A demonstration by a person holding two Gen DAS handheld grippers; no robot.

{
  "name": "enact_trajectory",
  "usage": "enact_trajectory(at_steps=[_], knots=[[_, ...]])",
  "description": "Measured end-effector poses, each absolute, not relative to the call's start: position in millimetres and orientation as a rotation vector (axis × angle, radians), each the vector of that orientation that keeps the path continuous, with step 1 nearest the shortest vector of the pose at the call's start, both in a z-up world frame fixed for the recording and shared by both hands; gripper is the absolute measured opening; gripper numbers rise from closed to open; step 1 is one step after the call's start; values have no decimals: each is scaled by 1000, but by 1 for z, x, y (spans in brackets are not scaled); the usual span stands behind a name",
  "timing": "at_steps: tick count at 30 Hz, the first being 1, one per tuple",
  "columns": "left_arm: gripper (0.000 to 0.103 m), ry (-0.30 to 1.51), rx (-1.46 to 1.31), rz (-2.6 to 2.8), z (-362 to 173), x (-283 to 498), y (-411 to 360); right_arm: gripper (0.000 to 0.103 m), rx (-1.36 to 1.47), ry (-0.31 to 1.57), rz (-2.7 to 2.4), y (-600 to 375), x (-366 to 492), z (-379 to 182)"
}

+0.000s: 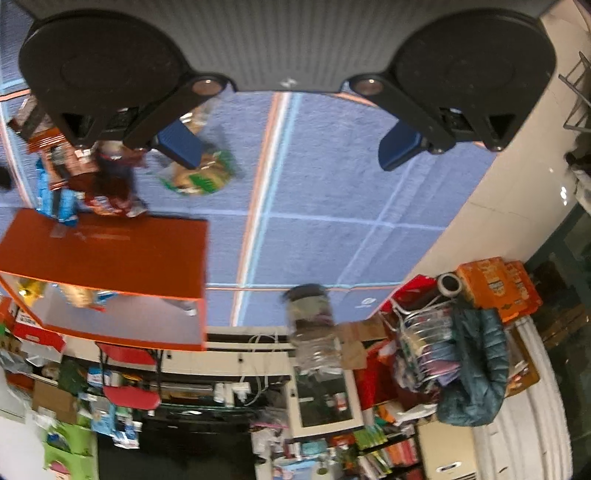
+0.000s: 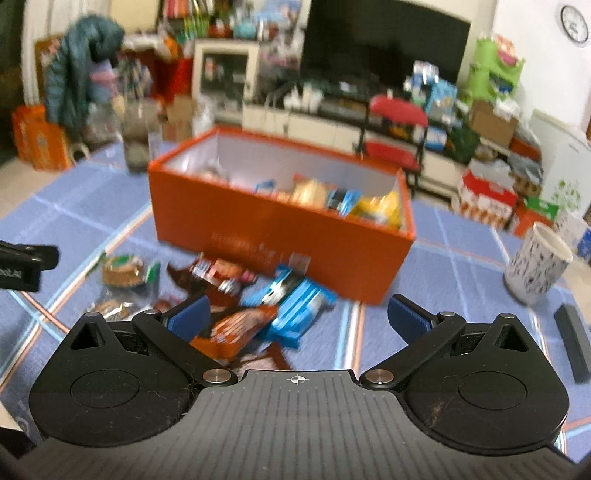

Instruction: Organize snacks

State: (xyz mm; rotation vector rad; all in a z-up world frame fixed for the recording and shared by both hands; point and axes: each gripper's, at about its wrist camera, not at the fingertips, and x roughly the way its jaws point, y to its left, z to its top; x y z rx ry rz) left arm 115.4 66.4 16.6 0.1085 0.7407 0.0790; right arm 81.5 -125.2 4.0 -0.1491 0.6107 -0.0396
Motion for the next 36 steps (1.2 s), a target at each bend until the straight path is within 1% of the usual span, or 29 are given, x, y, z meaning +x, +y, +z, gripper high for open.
enact_trajectory(at_steps=[4, 6, 9, 11, 15, 20, 26, 30, 36], knots=[[101, 780, 33, 70, 6, 111, 83, 95, -146, 545, 36, -151, 66, -1], [101, 763, 15, -6, 5, 102, 82, 95, -163, 563, 99, -156, 63, -8], [101, 715, 32, -246, 5, 84, 77, 91, -181, 596, 183, -160, 59, -16], [101, 704, 80, -422, 5, 78, 72, 90, -179, 608, 225, -160, 57, -23], [101, 661, 239, -552, -7, 72, 53, 90, -159, 657, 261, -151, 61, -39], [101, 677, 338, -640, -26, 64, 32, 90, -181, 713, 299, -138, 69, -64], [101, 715, 445, -667, -46, 54, 14, 90, -203, 743, 263, -133, 77, -75], [101, 729, 445, -647, -47, 54, 13, 93, -185, 728, 250, -131, 80, -74], [101, 737, 441, -623, -46, 56, 18, 94, -239, 767, 159, -131, 84, -82]])
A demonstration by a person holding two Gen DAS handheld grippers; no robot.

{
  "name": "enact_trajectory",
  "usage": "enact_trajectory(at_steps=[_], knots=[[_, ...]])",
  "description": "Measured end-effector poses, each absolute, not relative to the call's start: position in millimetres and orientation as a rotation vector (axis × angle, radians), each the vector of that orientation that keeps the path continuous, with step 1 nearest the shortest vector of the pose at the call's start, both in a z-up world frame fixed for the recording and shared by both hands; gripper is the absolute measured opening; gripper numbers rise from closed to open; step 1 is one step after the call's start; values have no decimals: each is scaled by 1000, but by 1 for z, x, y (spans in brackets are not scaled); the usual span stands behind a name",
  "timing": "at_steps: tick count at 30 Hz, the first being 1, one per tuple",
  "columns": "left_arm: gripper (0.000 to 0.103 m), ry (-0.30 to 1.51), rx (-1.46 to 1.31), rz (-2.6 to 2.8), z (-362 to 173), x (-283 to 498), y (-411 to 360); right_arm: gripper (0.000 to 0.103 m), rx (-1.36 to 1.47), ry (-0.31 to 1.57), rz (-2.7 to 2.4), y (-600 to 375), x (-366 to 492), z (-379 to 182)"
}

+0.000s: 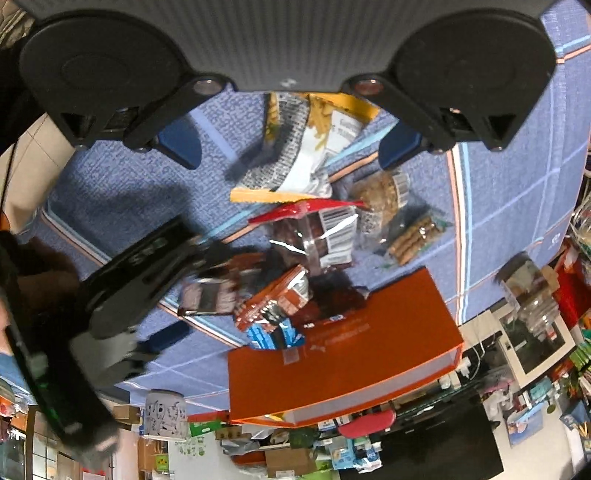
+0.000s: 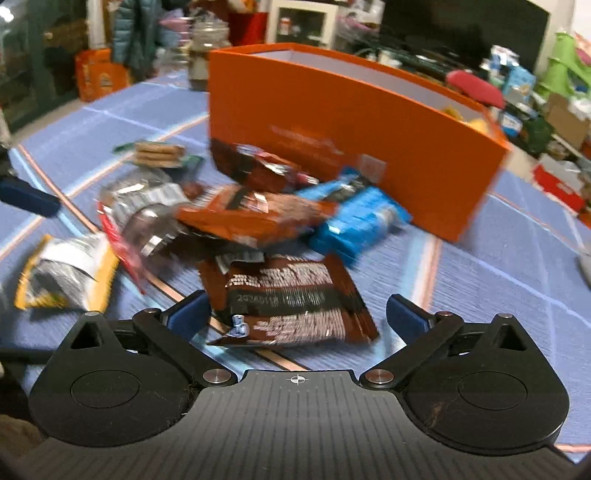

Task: Organize snacks
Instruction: 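Move the left gripper toward the yellow-white bag while the right approaches a chocolate bag, then grasp the yellow-white chip bag with the left gripper while the right grasps a brown chocolate bar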

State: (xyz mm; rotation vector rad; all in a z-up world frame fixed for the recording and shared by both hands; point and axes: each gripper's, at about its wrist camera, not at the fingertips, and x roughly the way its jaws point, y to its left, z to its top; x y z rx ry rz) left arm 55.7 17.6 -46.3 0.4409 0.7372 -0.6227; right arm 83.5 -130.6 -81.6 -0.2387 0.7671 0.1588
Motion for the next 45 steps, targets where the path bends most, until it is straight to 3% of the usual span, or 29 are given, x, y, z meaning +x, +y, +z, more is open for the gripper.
enact_trajectory(at_steps=[5, 11, 14, 16, 20, 22, 29, 34, 37, 45], knots=[[101, 731, 406, -612, -39, 57, 22, 94, -207, 773, -70, -167, 58, -59], [101, 704, 401, -623, -34, 50, 25, 92, 80, 663, -138, -179, 27, -44], [101, 692, 407, -635, -33, 47, 27, 90, 27, 626, -123, -164, 38, -49], [101, 687, 403, -634, -33, 46, 31, 83, -34, 658, -84, -157, 54, -58], [101, 690, 386, -612, -32, 48, 39, 80, 5, 673, -91, -160, 75, -72], [101, 690, 381, -609, -32, 50, 40, 71, 53, 694, -99, -162, 82, -83], [101, 701, 392, -638, -38, 51, 36, 69, 55, 701, -124, -158, 93, -98], [101, 720, 404, -638, -45, 53, 32, 47, 41, 697, -117, -160, 87, -95], [101, 721, 411, -634, -46, 54, 28, 41, 44, 691, -98, -164, 81, -93], [101, 725, 418, -643, -48, 56, 24, 41, 52, 694, -78, -165, 79, -92]])
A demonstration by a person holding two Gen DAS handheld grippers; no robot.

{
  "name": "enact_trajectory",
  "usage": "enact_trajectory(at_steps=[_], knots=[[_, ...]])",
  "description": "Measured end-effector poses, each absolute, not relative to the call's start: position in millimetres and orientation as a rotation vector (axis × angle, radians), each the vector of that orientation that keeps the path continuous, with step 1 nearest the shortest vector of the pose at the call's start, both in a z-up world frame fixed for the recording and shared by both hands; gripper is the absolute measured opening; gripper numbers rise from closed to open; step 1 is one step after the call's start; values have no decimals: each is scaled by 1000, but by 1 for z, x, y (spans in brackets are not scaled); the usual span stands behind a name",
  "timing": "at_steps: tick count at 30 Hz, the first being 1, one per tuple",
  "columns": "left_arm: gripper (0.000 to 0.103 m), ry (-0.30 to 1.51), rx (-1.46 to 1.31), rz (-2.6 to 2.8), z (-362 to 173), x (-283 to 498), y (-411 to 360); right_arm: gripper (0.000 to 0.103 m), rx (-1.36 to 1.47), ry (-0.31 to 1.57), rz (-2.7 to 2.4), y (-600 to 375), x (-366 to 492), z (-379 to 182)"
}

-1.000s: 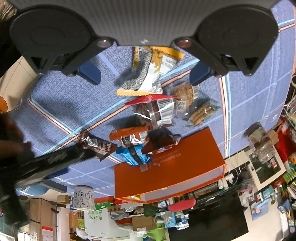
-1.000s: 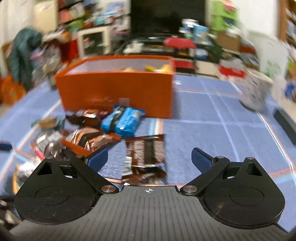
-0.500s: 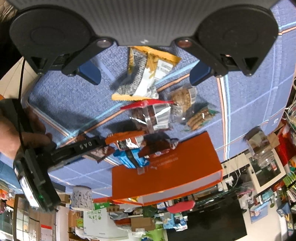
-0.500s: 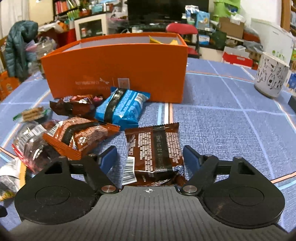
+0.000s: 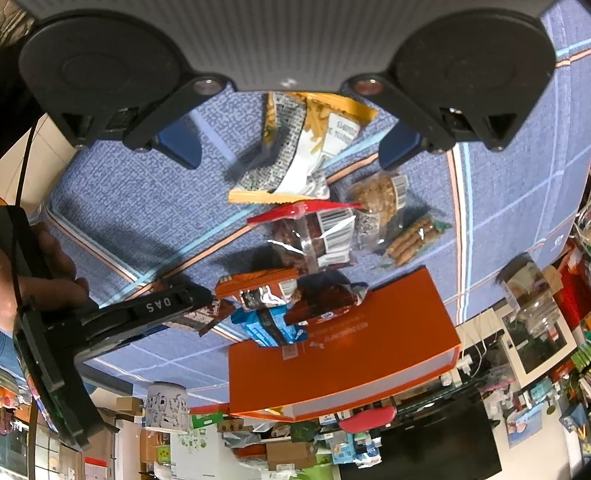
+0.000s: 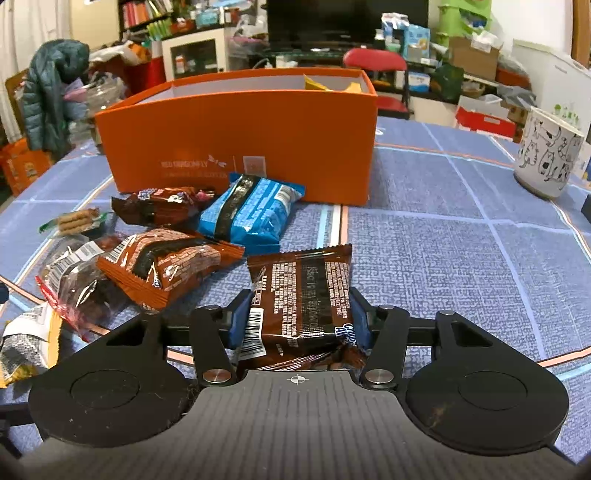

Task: Organize snacks
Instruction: 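Grasp the yellow-white chip bag with the left gripper while the right grasps a brown chocolate bar, then carry both snacks over the orange box and open both grippers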

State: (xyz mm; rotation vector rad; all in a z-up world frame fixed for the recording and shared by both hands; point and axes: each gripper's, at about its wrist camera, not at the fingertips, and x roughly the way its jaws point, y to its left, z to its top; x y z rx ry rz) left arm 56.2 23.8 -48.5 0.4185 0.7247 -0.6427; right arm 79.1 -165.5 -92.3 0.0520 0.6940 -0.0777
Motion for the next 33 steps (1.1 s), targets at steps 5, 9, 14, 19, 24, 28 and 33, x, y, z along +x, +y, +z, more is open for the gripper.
enact_trajectory(at_steps=[5, 9, 14, 19, 24, 28, 33], knots=[[99, 730, 417, -654, -49, 60, 25, 42, 35, 697, -82, -163, 80, -93], [88, 738, 395, -669, -48, 68, 31, 42, 40, 701, -74, -164, 79, -92], [84, 767, 356, -678, -50, 80, 35, 43, 36, 705, -69, -164, 80, -92], [61, 824, 327, -725, -54, 86, 33, 44, 32, 708, -66, -164, 81, -92], [50, 841, 301, -718, -54, 84, 33, 44, 27, 709, -65, -164, 80, -92], [42, 845, 276, -669, -53, 82, 31, 44, 26, 708, -65, -163, 80, -92], [43, 853, 251, -639, -53, 82, 33, 44, 27, 709, -68, -163, 80, -92]])
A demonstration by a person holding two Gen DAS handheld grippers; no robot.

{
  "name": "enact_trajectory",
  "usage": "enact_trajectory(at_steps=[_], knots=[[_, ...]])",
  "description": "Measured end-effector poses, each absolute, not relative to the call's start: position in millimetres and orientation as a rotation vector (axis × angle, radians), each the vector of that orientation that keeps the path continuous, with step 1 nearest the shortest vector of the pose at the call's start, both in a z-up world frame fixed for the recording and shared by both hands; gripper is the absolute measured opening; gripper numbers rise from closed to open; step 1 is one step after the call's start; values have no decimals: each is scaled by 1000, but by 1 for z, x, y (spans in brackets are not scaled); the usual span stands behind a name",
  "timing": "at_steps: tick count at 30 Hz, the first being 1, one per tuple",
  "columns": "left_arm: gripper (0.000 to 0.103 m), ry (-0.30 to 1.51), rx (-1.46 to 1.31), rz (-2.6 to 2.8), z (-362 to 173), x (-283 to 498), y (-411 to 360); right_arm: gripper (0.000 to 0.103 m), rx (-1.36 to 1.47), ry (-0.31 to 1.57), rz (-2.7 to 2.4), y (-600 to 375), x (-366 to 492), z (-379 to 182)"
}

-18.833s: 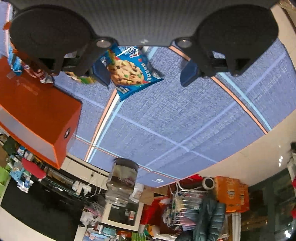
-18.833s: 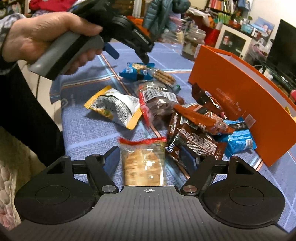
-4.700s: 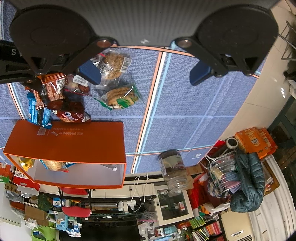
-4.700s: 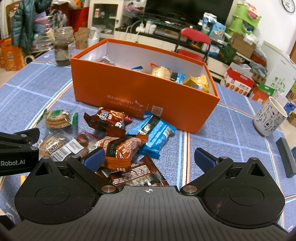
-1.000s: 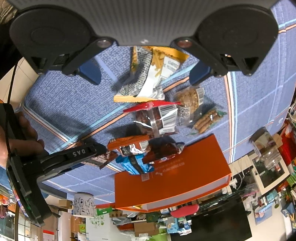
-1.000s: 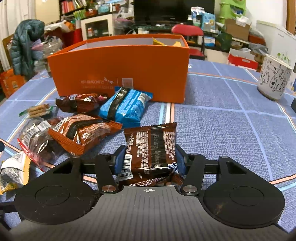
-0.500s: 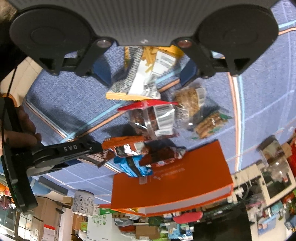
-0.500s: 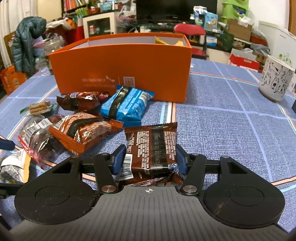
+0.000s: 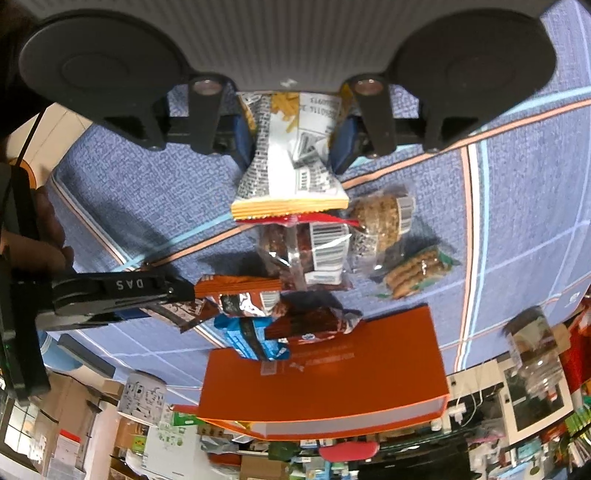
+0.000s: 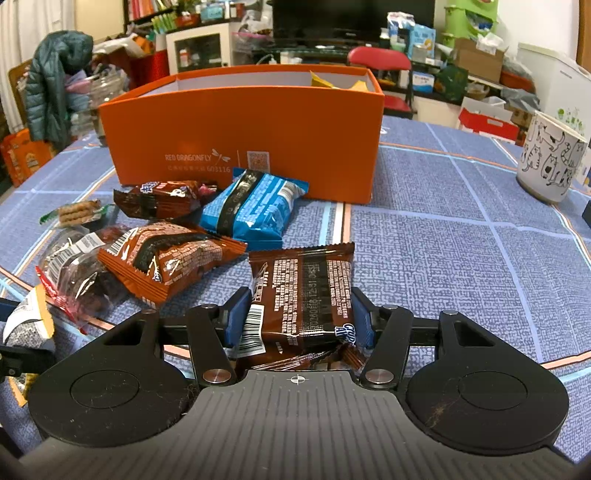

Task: Organize snacks
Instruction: 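Carry both snacks over the orange box and open both grippers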

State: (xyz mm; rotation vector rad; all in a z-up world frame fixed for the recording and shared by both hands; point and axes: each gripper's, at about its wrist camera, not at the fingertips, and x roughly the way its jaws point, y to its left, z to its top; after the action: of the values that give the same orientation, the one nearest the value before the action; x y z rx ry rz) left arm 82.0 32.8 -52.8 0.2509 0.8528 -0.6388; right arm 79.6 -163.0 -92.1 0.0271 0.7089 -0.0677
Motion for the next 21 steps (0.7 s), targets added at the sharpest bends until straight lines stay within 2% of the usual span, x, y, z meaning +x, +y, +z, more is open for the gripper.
enact_trajectory(at_steps=[11, 21], knots=[[39, 838, 212, -572, -50, 78, 28, 40, 47, 724, -66, -161, 78, -89], [38, 738, 168, -537, -16, 67, 34, 40, 52, 680, -78, -160, 58, -67]])
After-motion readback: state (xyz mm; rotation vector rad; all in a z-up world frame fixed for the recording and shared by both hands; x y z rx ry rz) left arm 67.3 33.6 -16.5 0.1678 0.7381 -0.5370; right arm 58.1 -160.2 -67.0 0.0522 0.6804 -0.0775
